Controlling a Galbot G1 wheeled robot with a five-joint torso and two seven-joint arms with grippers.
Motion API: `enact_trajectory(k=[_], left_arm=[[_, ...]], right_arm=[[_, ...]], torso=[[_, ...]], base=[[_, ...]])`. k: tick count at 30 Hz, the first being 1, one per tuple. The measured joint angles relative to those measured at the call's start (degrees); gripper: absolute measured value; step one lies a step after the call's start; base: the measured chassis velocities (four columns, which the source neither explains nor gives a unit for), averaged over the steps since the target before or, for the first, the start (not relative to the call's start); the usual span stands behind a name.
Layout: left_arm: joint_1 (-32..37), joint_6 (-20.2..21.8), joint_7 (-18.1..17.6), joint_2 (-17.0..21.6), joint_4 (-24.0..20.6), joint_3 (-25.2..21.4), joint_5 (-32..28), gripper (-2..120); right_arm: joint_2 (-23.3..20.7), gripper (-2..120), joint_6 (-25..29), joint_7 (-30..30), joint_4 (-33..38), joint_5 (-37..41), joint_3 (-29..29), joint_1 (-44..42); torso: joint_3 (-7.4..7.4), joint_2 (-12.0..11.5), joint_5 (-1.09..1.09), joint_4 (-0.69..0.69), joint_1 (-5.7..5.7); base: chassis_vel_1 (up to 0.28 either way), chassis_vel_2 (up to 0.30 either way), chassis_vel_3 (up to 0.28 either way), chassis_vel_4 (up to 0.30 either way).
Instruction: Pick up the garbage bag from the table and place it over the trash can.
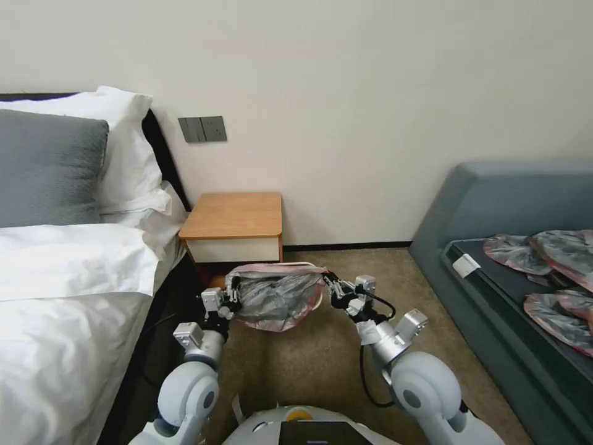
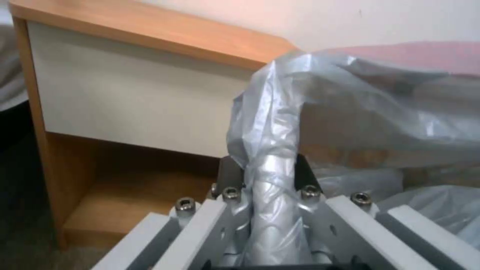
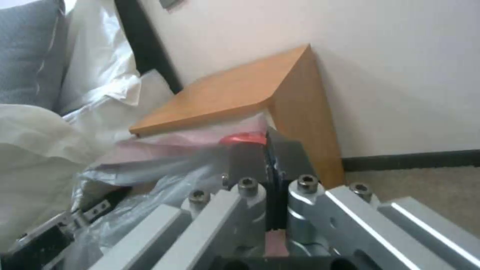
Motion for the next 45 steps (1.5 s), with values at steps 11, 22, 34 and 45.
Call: enact_trajectory(k=[11, 22, 34, 45], left_arm=[[0.32, -0.17, 2.6, 0.26, -0.26, -0.07, 0.04, 3], [0.4, -1.91, 6.42, 0.28, 0.05, -0.3, 0.0, 3], [-0.37, -2.44, 9.12, 0.28, 0.17, -2.46, -5.55, 3], [-1.77, -1.29, 7.39, 0.18, 0.65, -3.0, -9.42, 3]], right_arm=[[-3.57, 0, -1.19, 1.65, -2.12, 5.21, 1.68, 6.05], [-7.71, 0, -3.39, 3.04, -7.78, 11.54, 2.54, 12.87], [-8.26, 0, -5.29, 1.44, -11.57, 17.24, 3.49, 13.92], [-7.65, 21, -6.37, -0.57, -9.64, 18.3, 6.15, 10.38]], torso=[[0.0, 0.0, 0.0, 0.0, 0.0], [0.0, 0.0, 0.0, 0.01, 0.0], [0.0, 0.0, 0.0, 0.0, 0.0], [0.0, 0.0, 0.0, 0.0, 0.0]], base=[[0.0, 0.0, 0.0, 0.0], [0.0, 0.0, 0.0, 0.0], [0.0, 0.0, 0.0, 0.0], [0.0, 0.0, 0.0, 0.0]])
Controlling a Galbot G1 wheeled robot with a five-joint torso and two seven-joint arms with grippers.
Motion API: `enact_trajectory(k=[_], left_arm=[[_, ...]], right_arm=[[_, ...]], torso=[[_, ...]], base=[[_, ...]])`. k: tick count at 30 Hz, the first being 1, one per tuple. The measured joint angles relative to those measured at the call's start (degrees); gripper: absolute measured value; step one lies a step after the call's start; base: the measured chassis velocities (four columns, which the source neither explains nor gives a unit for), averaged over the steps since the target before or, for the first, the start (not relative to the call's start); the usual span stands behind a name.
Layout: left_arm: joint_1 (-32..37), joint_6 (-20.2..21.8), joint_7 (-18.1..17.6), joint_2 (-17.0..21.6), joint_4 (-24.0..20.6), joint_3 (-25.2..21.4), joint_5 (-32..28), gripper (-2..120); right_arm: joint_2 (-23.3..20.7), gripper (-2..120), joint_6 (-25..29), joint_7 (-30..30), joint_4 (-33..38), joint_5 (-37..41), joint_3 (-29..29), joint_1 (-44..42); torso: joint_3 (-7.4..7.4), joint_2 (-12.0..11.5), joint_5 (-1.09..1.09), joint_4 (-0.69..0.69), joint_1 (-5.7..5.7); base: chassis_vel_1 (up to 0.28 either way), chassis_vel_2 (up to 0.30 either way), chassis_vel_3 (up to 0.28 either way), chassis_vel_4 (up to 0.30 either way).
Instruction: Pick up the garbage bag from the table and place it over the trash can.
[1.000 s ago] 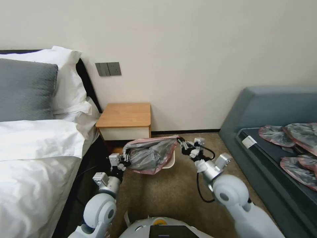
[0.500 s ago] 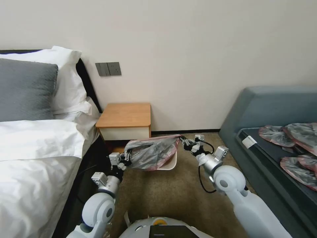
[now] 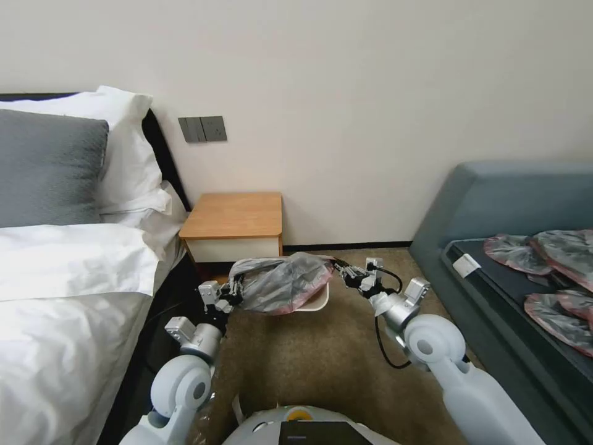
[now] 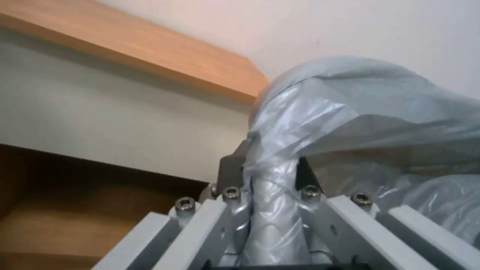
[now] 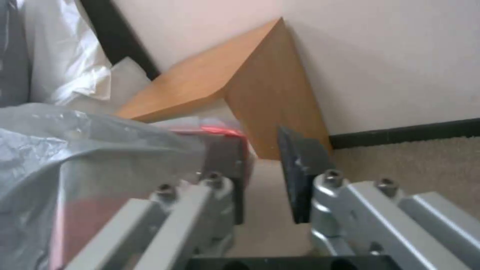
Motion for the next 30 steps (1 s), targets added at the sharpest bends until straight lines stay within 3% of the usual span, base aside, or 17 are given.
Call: enact_trajectory(k=[5, 8, 10, 11, 14, 16, 18, 22, 30], left_arm=[[-0.67, 0.37, -1.14, -0.09, 0.59, -0.28, -0.99, 3], [-0.91, 0.64, -1.73, -0.14, 0.69, -0.44, -1.55, 3], [-1.65, 1.52, -3.21, -0.08, 0.74, -1.08, -3.32, 3], [-1.65, 1.52, -3.21, -0.08, 0.74, -1.08, -3.32, 3], [-2.25, 2.3, -4.61, 0.21, 0.48, -1.91, -5.48, 3], [-2.32, 2.47, -4.91, 0.25, 0.28, -2.09, -5.97, 3], [-2.4, 2.88, -5.59, 0.29, -0.23, -2.51, -7.27, 3], [-2.4, 3.58, -6.78, 0.31, -1.18, -2.88, -9.46, 3], [-2.53, 6.26, -10.0, 0.29, -4.08, -3.66, -15.17, 3]], right_arm=[[0.75, 39, 0.23, 0.79, 3.08, 0.85, 1.96, -2.75], [1.08, 42, 0.25, 1.12, 3.97, 1.35, 2.42, -3.46], [2.52, 59, 0.08, 3.0, 6.89, 4.37, 3.69, -5.0], [2.52, 59, 0.08, 3.0, 6.89, 4.37, 3.69, -5.0], [4.23, 78, -0.11, 5.09, 9.15, 7.78, 4.95, -6.08], [4.51, 82, -0.07, 5.8, 9.83, 9.0, 5.12, -6.23], [5.41, 91, 0.31, 8.13, 12.19, 14.28, 5.52, -6.63], [6.28, 99, 1.39, 9.77, 14.13, 20.84, 5.56, -6.54], [9.34, 100, 3.64, 9.1, 12.87, 27.17, 3.32, -3.5]], torso=[[0.0, 0.0, 0.0, 0.0, 0.0], [0.0, 0.0, 0.0, 0.0, 0.0], [0.0, 0.0, 0.0, 0.0, 0.0], [0.0, 0.0, 0.0, 0.0, 0.0], [0.0, 0.0, 0.0, 0.0, 0.0], [0.0, 0.0, 0.0, 0.0, 0.0], [0.0, 0.0, 0.0, 0.0, 0.0], [-0.01, 0.0, -0.01, 0.0, 0.0], [-0.01, 0.0, 0.0, 0.0, 0.0]], base=[[0.0, 0.0, 0.0, 0.0], [0.0, 0.0, 0.0, 0.0], [0.0, 0.0, 0.0, 0.0], [0.0, 0.0, 0.0, 0.0], [0.0, 0.0, 0.0, 0.0], [0.0, 0.0, 0.0, 0.0], [0.0, 0.0, 0.0, 0.0], [0.0, 0.0, 0.0, 0.0], [0.0, 0.0, 0.0, 0.0]])
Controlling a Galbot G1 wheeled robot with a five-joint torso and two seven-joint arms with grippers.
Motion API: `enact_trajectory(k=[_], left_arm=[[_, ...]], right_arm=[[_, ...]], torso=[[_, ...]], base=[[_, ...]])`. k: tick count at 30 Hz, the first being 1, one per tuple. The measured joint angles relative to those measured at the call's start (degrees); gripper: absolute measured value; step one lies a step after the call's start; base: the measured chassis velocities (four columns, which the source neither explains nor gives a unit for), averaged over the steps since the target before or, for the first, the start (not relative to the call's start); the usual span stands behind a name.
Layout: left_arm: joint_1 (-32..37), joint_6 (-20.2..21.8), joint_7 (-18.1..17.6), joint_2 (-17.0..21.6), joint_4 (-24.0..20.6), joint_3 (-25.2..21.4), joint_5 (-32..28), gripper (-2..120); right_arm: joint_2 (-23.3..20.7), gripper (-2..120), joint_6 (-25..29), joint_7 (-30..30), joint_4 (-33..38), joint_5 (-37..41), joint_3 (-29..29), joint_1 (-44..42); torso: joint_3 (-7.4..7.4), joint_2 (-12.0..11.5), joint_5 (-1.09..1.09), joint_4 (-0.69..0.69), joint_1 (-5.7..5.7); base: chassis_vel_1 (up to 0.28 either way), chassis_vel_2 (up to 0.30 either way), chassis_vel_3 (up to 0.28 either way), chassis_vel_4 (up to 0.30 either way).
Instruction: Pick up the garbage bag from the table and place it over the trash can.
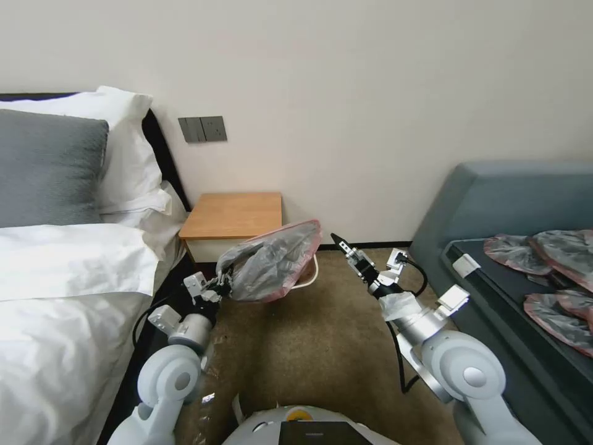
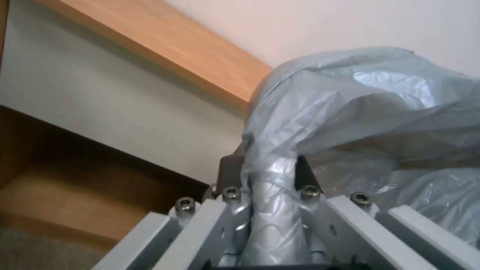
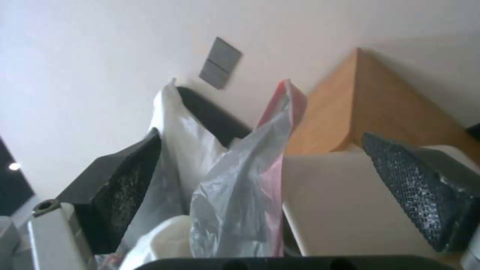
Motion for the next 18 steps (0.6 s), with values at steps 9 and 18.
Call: enact_trajectory(k=[9, 18], left_arm=[[-0.05, 1.13, -1.4, -0.33, -0.94, -0.91, -1.22, 3], [-0.76, 1.8, -1.81, -0.23, -1.01, -1.42, -1.12, 3]], right_arm=[[2.69, 100, 0.13, -3.12, -3.54, -2.73, -4.95, 3.88], [3.81, 100, 0.11, -3.31, -6.94, -3.28, -7.29, 7.85]], torso=[[0.0, 0.0, -0.01, 0.0, 0.0], [0.0, 0.0, 0.0, 0.0, 0.0]], base=[[0.0, 0.0, 0.0, 0.0], [0.0, 0.0, 0.0, 0.0]])
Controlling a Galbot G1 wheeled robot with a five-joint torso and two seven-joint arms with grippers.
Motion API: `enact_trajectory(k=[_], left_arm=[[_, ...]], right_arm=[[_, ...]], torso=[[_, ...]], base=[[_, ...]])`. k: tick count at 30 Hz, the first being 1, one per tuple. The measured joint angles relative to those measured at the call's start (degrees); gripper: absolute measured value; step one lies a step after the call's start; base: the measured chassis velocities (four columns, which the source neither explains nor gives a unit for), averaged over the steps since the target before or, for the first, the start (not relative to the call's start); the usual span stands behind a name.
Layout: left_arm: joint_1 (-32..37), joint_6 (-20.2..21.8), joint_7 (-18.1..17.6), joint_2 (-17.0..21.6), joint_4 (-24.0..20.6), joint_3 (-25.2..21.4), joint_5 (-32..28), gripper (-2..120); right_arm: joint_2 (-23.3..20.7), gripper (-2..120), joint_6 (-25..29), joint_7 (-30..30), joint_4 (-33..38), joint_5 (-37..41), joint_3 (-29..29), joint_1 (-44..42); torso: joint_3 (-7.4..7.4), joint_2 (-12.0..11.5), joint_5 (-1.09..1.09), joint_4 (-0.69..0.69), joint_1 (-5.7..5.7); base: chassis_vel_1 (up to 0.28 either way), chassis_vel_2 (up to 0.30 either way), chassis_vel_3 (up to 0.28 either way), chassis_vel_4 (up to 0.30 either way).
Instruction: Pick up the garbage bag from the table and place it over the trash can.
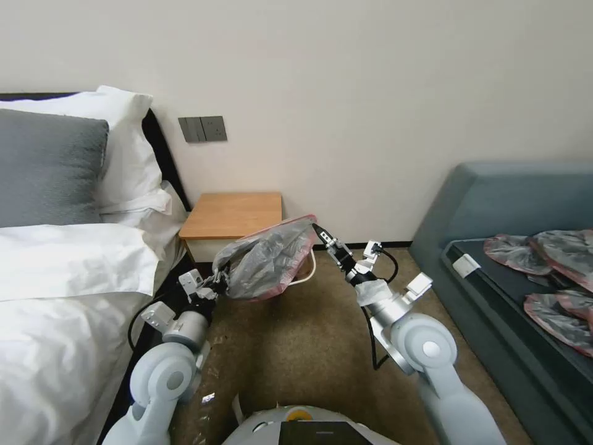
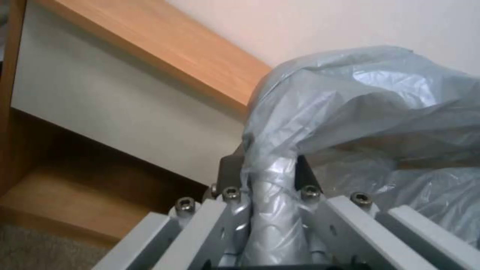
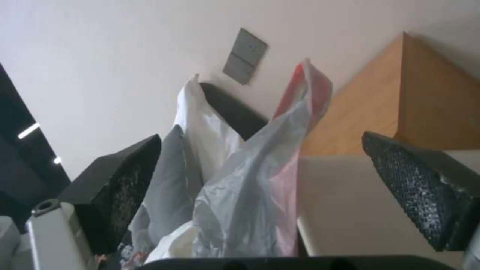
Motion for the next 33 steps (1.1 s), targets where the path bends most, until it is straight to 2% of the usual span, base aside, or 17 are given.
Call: enact_trajectory(k=[9, 11, 13, 14, 15, 17, 18, 19, 22, 23, 26, 27, 29, 30, 33], left_arm=[[-0.35, 0.28, -0.07, -0.26, 0.0, 0.24, 1.12, 3], [-0.56, 0.29, -0.05, -0.13, 0.03, 0.3, 1.87, 3], [-0.6, 0.29, -0.04, -0.1, 0.04, 0.3, 2.02, 3], [-0.64, 0.29, -0.03, -0.06, 0.04, 0.3, 2.16, 3], [-0.7, 0.3, 0.0, 0.02, 0.04, 0.3, 2.32, 3], [-0.71, 0.3, 0.0, 0.02, 0.05, 0.3, 2.33, 3], [-0.75, 0.3, 0.04, 0.06, 0.04, 0.3, 2.43, 3], [-0.75, 0.3, 0.04, 0.06, 0.04, 0.3, 2.43, 3], [-0.89, 0.3, 0.08, 0.06, 0.05, 0.34, 2.55, 3], [-0.89, 0.3, 0.08, 0.06, 0.05, 0.34, 2.55, 3], [-1.31, 0.3, 0.1, 0.13, 0.11, 0.51, 2.56, 3], [-1.31, 0.3, 0.1, 0.13, 0.11, 0.51, 2.56, 3], [-1.4, 0.3, 0.11, 0.2, 0.11, 0.56, 2.55, 3], [-1.43, 0.3, 0.11, 0.25, 0.09, 0.59, 2.53, 3], [-1.44, 0.3, 0.11, 0.3, 0.08, 0.6, 2.52, 3]], right_arm=[[0.05, 99, 0.05, 0.25, -2.28, 0.01, -0.82, 1.98], [0.19, 91, 0.13, 0.41, -2.99, -0.04, -1.17, 2.59], [0.21, 89, 0.16, 0.44, -3.12, -0.06, -1.25, 2.71], [0.23, 86, 0.17, 0.48, -3.24, -0.08, -1.32, 2.81], [0.33, 78, 0.21, 0.64, -3.46, -0.13, -1.49, 3.02], [0.35, 76, 0.22, 0.67, -3.51, -0.13, -1.53, 3.06], [0.57, 67, 0.28, 0.84, -3.77, -0.2, -1.74, 3.22], [0.57, 67, 0.28, 0.84, -3.77, -0.2, -1.74, 3.22], [0.9, 53, 0.37, 0.88, -4.01, -0.27, -1.98, 2.99], [0.9, 53, 0.37, 0.88, -4.01, -0.27, -1.98, 2.99], [1.12, 38, 0.39, 0.88, -3.79, -0.41, -2.11, 2.45], [1.12, 38, 0.39, 0.88, -3.79, -0.41, -2.11, 2.45], [1.14, 29, 0.4, 0.87, -3.55, -0.41, -2.09, 2.24], [1.15, 21, 0.43, 0.86, -3.42, -0.42, -2.03, 2.09], [1.21, 14, 0.45, 0.85, -3.19, -0.43, -1.94, 1.89]], torso=[[0.0, 0.0, 0.0, 0.0, 0.0], [0.0, 0.0, 0.0, 0.0, 0.0], [0.0, 0.0, 0.0, 0.0, 0.0], [0.0, 0.0, 0.0, 0.0, 0.0], [0.0, 0.0, 0.0, 0.0, 0.0], [0.0, 0.0, 0.0, 0.0, 0.0], [0.0, 0.0, 0.0, 0.0, 0.0], [0.0, 0.0, 0.0, 0.0, 0.0], [0.0, 0.0, 0.0, 0.0, 0.0], [0.0, 0.0, 0.0, 0.0, 0.0], [0.0, 0.0, 0.0, 0.0, 0.0], [0.0, 0.0, 0.0, 0.0, 0.0], [0.0, 0.0, 0.0, 0.0, 0.0], [0.0, 0.0, 0.0, 0.0, 0.0], [0.0, 0.0, 0.0, 0.0, 0.0]], base=[[0.0, 0.0, 0.0, 0.0], [0.0, 0.0, 0.0, 0.0], [0.0, 0.0, 0.0, 0.0], [0.0, 0.0, 0.0, 0.0], [0.0, 0.0, 0.0, 0.0], [0.0, 0.0, 0.0, 0.0], [0.0, 0.0, 0.0, 0.0], [0.0, 0.0, 0.0, 0.0], [0.0, 0.0, 0.0, 0.0], [0.0, 0.0, 0.0, 0.0], [0.0, 0.0, 0.0, 0.0], [0.0, 0.0, 0.0, 0.0], [0.0, 0.0, 0.0, 0.0], [0.0, 0.0, 0.0, 0.0], [0.0, 0.0, 0.0, 0.0]])
